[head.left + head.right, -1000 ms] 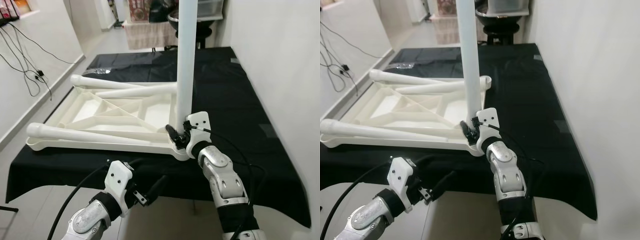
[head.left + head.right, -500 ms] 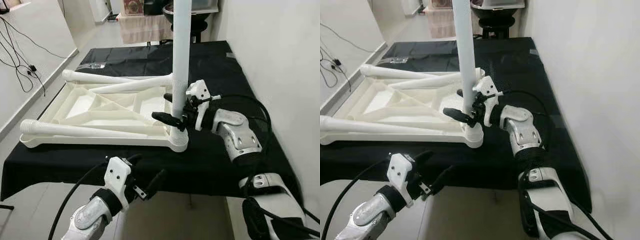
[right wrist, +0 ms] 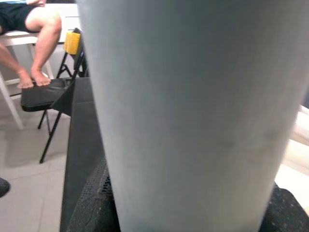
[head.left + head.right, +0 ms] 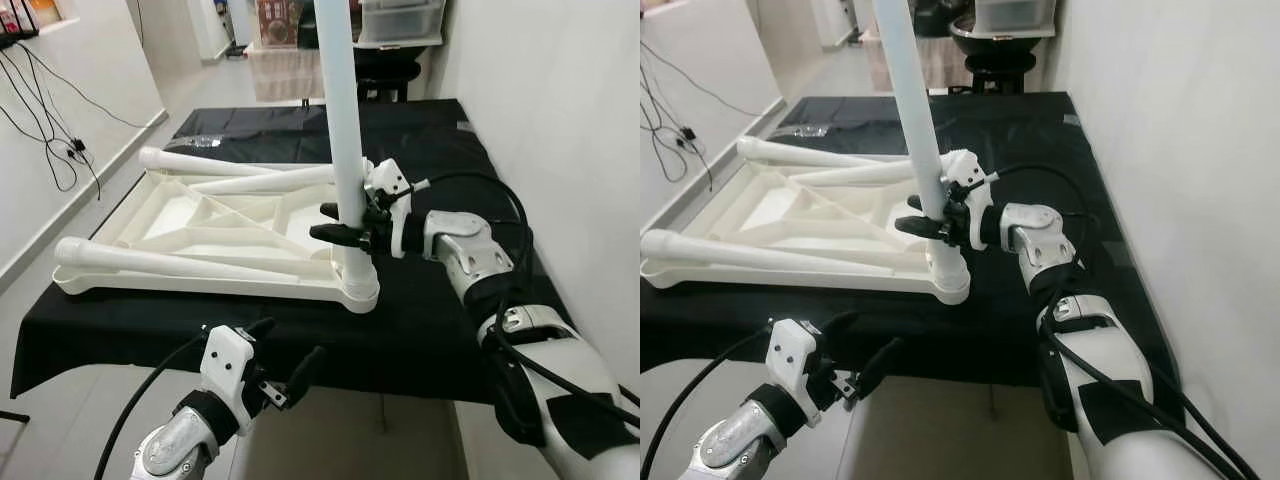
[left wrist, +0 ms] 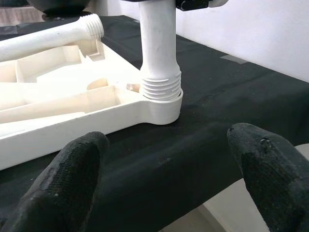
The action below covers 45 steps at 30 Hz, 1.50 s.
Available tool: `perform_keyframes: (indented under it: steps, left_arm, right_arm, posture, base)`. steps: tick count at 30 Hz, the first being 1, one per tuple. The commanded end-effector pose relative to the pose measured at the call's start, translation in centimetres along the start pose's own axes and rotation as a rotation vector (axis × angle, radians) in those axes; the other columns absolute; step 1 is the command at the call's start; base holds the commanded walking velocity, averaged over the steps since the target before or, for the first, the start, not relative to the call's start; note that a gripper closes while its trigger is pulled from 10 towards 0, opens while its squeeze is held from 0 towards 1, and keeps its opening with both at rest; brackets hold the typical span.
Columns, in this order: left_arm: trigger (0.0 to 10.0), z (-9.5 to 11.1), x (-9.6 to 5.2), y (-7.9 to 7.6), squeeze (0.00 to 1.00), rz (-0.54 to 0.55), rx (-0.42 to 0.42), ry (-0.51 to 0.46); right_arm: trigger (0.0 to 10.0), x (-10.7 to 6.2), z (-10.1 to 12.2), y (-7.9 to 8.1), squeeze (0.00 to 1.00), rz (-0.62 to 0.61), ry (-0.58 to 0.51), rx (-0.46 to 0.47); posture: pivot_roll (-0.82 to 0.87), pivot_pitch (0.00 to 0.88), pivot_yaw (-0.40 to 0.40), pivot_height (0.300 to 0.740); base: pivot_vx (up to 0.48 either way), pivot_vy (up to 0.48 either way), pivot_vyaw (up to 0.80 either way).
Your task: Building children table
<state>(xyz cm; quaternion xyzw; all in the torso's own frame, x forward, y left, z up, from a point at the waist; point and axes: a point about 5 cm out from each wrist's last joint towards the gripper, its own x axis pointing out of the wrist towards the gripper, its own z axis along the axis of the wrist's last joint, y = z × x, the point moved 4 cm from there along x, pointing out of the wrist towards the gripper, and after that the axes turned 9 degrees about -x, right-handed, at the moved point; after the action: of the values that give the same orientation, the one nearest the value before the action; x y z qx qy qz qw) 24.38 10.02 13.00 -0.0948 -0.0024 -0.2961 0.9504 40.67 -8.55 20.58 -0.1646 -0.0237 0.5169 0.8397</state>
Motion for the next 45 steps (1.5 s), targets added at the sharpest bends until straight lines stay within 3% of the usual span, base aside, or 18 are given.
perform_keyframes:
  steps: [1,6,8,12,19,22,24,25,27,29,31,38,40,41,42,43,44,45]
  left_arm:
    - [10.0,-0.6,-0.4,0.7,0.0,0.028,-0.007,0.018]
    - [10.0,-0.7,-0.7,0.7,0.0,0.022,-0.017,0.023]
    - [10.0,-0.8,-0.7,0.6,0.0,0.012,-0.026,0.028]
    - [10.0,-0.8,-0.8,0.6,0.0,0.005,-0.031,0.034]
    - [10.0,-0.8,-1.0,0.6,0.0,0.002,-0.032,0.038]
    - [10.0,-0.8,-1.2,0.5,0.0,0.001,-0.031,0.04]
    - [10.0,-0.8,-1.2,0.5,0.0,0.001,-0.031,0.04]
    - [10.0,-0.7,-1.3,0.5,0.0,0.002,-0.031,0.041]
    - [10.0,-0.7,-1.6,0.4,0.0,0.004,-0.032,0.042]
    - [10.0,-0.7,-1.6,0.4,0.0,0.004,-0.032,0.042]
    - [10.0,-0.6,-1.7,0.4,0.0,0.006,-0.033,0.042]
    - [10.0,-0.4,-1.7,0.2,0.0,0.004,-0.036,0.039]
    - [10.0,-0.4,-1.8,0.1,0.0,0.006,-0.039,0.038]
    - [10.0,-0.3,-1.8,0.1,0.0,0.007,-0.039,0.038]
    - [10.0,-0.3,-1.8,0.1,0.0,0.007,-0.039,0.038]
    - [10.0,-0.3,-1.8,0.1,0.0,0.007,-0.04,0.038]
    - [10.0,-0.3,-1.8,0.1,0.0,0.007,-0.041,0.038]
    - [10.0,-0.3,-1.8,0.0,0.0,0.007,-0.042,0.037]
  right_arm:
    - [0.0,-0.8,-2.7,0.3,0.0,-0.061,0.074,0.034]
    - [0.0,-1.9,-4.3,0.1,0.0,-0.139,0.103,0.071]
    - [0.0,-2.6,-6.0,0.3,0.0,-0.228,0.122,0.172]
    - [0.0,-3.4,-8.7,1.1,0.0,-0.352,0.193,0.281]
    - [0.0,-3.6,-9.9,1.2,0.0,-0.444,0.236,0.325]
    - [0.0,-4.2,-10.0,0.4,0.0,-0.612,0.28,0.331]
    - [0.0,-4.2,-10.0,0.4,0.0,-0.612,0.28,0.331]
    - [0.0,-5.0,-10.4,0.3,0.0,-0.75,0.336,0.329]
    - [0.0,-6.1,-10.1,2.9,0.0,-0.953,0.402,0.292]
    - [0.0,-6.1,-10.1,2.9,0.0,-0.953,0.402,0.292]
    - [0.0,-4.8,-9.1,5.1,0.0,-1.012,0.365,0.347]
    - [0.0,-2.9,-8.0,4.7,0.0,-1.007,0.321,0.347]
    - [0.0,-2.4,-7.8,5.3,0.0,-0.992,0.327,0.365]
    - [3.8,-2.3,-7.7,5.5,0.0,-0.989,0.33,0.373]
    - [3.8,-2.3,-7.7,5.5,0.0,-0.989,0.33,0.373]
    - [10.0,-2.3,-7.5,5.8,0.0,-0.994,0.337,0.379]
    - [10.0,-2.2,-7.1,5.9,0.31,-0.979,0.318,0.384]
    - [10.0,-2.0,-6.4,5.7,1.0,-0.969,0.265,0.398]
  posture:
    - [0.01,0.042,0.048,0.74]
    - [0.0,0.047,0.058,0.74]
    - [-0.02,0.051,0.066,0.74]
    - [-0.03,0.055,0.076,0.74]
    - [-0.03,0.06,0.08,0.74]
    - [-0.02,0.073,0.073,0.74]
    - [-0.02,0.073,0.073,0.74]
    - [-0.02,0.08,0.067,0.74]
    - [-0.01,0.09,0.058,0.74]
    - [-0.01,0.09,0.058,0.74]
    - [-0.01,0.097,0.064,0.74]
    - [-0.01,0.104,0.073,0.74]
    - [-0.01,0.105,0.074,0.74]
    - [0.0,0.108,0.076,0.74]
    - [0.0,0.108,0.076,0.74]
    - [0.0,0.108,0.076,0.74]
    - [0.0,0.11,0.077,0.74]
    - [0.0,0.112,0.076,0.74]
  base:
    - [0.0,0.0,0.0]
    - [0.0,0.0,0.0]
    - [0.0,0.0,0.0]
    - [0.0,0.0,0.0]
    - [0.0,0.0,0.0]
    - [0.0,0.0,0.0]
    - [0.0,0.0,0.0]
    - [0.0,0.0,0.0]
    - [0.0,0.0,0.0]
    - [0.0,0.0,0.0]
    - [0.0,0.0,0.0]
    - [0.0,0.0,0.0]
    - [0.0,0.0,0.0]
    - [0.0,0.0,0.0]
    - [0.0,0.0,0.0]
    - [0.0,0.0,0.0]
    - [0.0,0.0,0.0]
    - [0.0,0.0,0.0]
